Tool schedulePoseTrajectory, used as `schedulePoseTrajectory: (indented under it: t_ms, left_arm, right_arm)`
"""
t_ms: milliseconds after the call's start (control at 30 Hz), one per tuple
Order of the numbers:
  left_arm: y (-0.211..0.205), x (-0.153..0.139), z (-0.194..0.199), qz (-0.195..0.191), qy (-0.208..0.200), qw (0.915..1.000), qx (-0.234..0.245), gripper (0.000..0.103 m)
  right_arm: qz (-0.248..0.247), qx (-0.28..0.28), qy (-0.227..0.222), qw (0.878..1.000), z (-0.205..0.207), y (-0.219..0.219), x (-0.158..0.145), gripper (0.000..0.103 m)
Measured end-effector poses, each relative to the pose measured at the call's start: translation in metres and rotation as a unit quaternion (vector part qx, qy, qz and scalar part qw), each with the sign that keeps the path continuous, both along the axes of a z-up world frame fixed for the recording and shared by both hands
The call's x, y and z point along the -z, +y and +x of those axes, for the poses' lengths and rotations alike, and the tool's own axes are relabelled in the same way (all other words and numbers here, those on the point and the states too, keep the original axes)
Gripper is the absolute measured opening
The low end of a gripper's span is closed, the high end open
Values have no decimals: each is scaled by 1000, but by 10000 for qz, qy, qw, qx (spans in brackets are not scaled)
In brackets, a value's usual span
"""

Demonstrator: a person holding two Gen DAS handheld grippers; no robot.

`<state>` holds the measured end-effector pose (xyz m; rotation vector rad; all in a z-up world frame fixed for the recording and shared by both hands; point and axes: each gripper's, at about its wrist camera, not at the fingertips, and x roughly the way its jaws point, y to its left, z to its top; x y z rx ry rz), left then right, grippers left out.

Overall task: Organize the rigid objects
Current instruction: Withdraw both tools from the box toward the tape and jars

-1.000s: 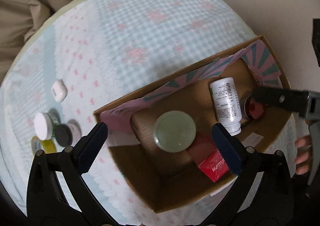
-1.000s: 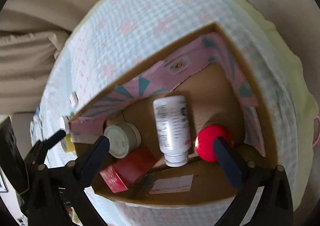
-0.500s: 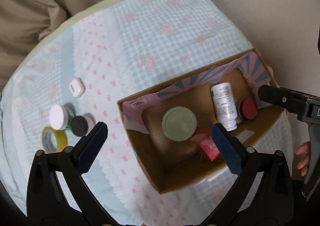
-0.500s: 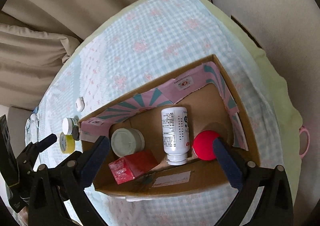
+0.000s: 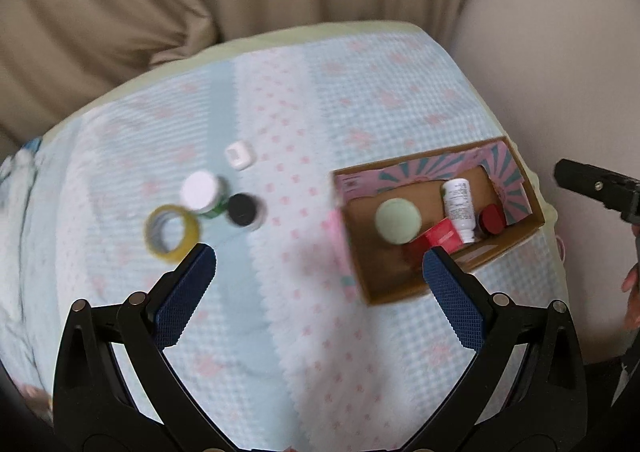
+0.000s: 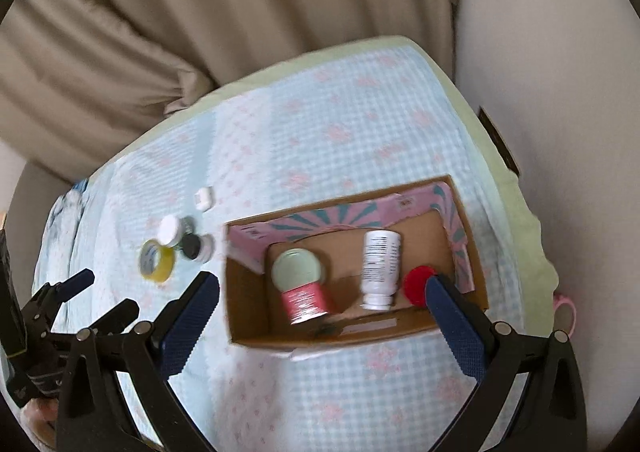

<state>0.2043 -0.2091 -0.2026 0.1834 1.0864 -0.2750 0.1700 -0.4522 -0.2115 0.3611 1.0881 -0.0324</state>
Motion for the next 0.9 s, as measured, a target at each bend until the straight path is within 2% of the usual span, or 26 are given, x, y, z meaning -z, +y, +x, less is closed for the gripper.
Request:
schedulePoseTrajectory:
  t_ms: [200, 400, 667, 900]
  left_arm:
    - [73, -25, -31, 24, -242, 9991, -333, 103]
    - [152, -34, -46, -144, -279, 9981, -537, 103]
    - [241, -31, -40, -254, -267, 9978, -544, 103]
    - [289, -6, -6, -278, -46, 9993, -257, 103]
  right_arm:
    - [-404, -524, -276, 9974, -12, 65, -45, 103]
    - [-741, -991, -426, 9914, -12, 141, -64, 103]
    - [-772, -1198, -458, 9887, 1, 221, -63, 103]
    - [-806, -1606, -492, 9825, 34, 289, -47, 103]
